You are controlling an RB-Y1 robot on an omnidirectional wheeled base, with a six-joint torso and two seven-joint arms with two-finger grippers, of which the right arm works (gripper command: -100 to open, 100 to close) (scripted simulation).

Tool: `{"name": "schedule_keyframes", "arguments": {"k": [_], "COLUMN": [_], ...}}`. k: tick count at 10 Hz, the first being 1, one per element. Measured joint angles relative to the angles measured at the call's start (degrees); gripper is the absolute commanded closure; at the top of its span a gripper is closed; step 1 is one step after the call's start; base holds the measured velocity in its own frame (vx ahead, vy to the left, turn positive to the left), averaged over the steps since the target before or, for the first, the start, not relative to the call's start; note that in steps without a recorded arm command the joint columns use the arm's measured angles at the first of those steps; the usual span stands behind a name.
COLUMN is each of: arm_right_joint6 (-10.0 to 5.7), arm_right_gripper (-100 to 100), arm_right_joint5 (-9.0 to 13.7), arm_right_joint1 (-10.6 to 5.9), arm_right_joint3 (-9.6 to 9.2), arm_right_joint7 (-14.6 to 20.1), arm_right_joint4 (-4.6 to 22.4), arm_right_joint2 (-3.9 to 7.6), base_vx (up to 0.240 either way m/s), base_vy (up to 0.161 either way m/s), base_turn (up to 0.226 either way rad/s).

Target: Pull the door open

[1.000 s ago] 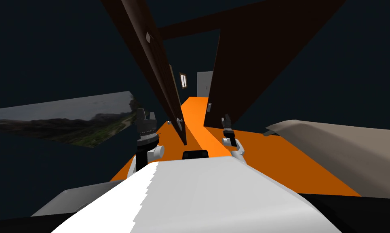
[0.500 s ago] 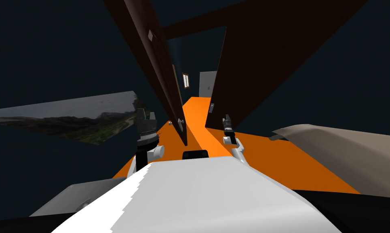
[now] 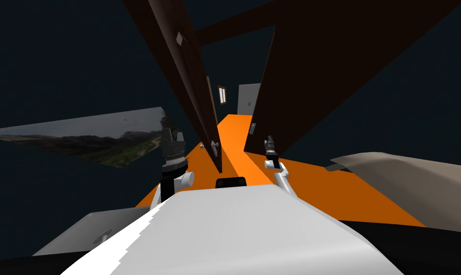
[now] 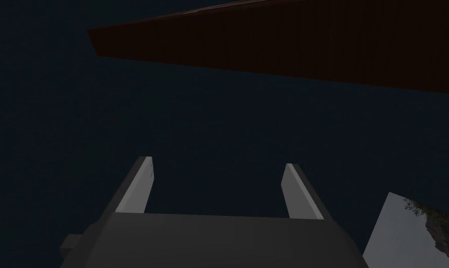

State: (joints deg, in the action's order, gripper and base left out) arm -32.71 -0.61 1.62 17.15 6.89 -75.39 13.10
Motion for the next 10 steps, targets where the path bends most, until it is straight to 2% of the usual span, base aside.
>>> {"name": "schedule_keyframes", "arguments": {"k": [3, 9, 10], "arm_right_joint6": [0.48, 0.69, 0.69], "arm_right_gripper": [-100, -100, -100], "arm_right_joint5": [0.2, 0.5, 0.6], "arm_right_joint1": [-1.71, -6.32, -7.35], "arm_right_joint3": [1.16, 4.01, 4.67], "arm_right_joint7": [0.0, -0.1, 0.0], "arm_right_joint4": [3.6, 12.6, 14.5], "arm_right_joint2": [0.76, 2.57, 3.21], "base_vx": [0.058, 0.061, 0.056], "base_vy": [-0.009, -0.01, -0.013], "base_turn": [0.065, 0.08, 0.05]}}
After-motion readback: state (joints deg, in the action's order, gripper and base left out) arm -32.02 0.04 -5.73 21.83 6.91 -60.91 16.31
